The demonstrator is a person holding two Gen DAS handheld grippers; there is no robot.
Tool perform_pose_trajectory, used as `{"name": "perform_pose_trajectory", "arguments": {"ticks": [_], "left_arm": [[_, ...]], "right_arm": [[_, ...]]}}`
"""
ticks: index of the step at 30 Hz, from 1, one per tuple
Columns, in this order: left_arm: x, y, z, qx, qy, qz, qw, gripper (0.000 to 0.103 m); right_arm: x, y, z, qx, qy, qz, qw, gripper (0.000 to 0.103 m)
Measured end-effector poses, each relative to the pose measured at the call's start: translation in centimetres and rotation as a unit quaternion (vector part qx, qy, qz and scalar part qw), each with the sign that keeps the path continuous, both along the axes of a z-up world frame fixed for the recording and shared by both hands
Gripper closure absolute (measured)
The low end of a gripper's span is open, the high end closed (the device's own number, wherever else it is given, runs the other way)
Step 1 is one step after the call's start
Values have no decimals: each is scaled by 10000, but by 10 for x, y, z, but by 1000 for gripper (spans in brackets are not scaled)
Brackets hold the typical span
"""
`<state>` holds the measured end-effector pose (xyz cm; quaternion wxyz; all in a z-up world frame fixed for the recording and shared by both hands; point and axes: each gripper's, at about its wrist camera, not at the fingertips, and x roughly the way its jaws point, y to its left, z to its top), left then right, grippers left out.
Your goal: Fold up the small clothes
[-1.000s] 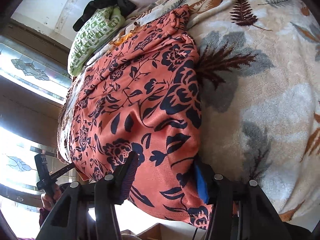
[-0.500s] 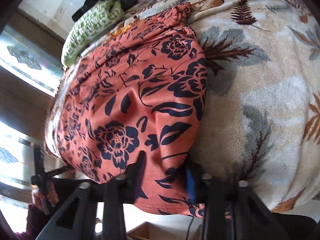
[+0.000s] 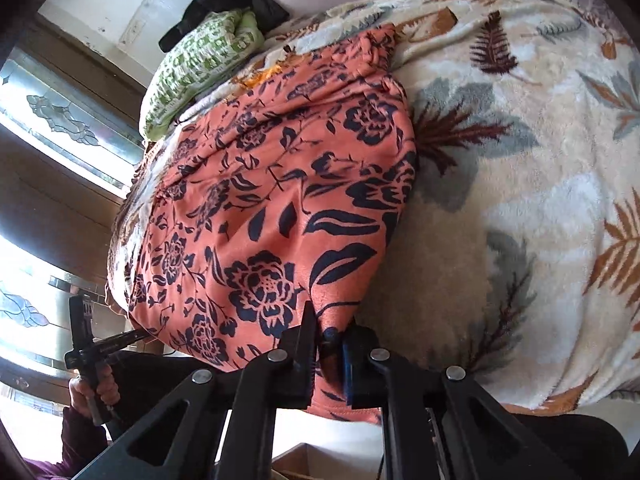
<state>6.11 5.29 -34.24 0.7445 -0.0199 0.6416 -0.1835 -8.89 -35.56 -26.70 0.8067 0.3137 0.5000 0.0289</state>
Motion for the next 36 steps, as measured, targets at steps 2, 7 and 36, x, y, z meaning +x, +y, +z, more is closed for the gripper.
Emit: {"name": "perform_pose_trajectory", "arguments": {"ticks": [2,7,36], "left_arm": [[2,11,-4,118,47,284,9995,39],[9,32,6,-181,-85,617,9979,39],[129,-21,170,-2353,-1106,-241,9653,95]], "right_arm": [[0,-1,-12,74,190,-106,9997,89],[1,-2,-23,156,424,-157,9989,84],[93,-43,96,1055,-1487,-190,9831,93]]}}
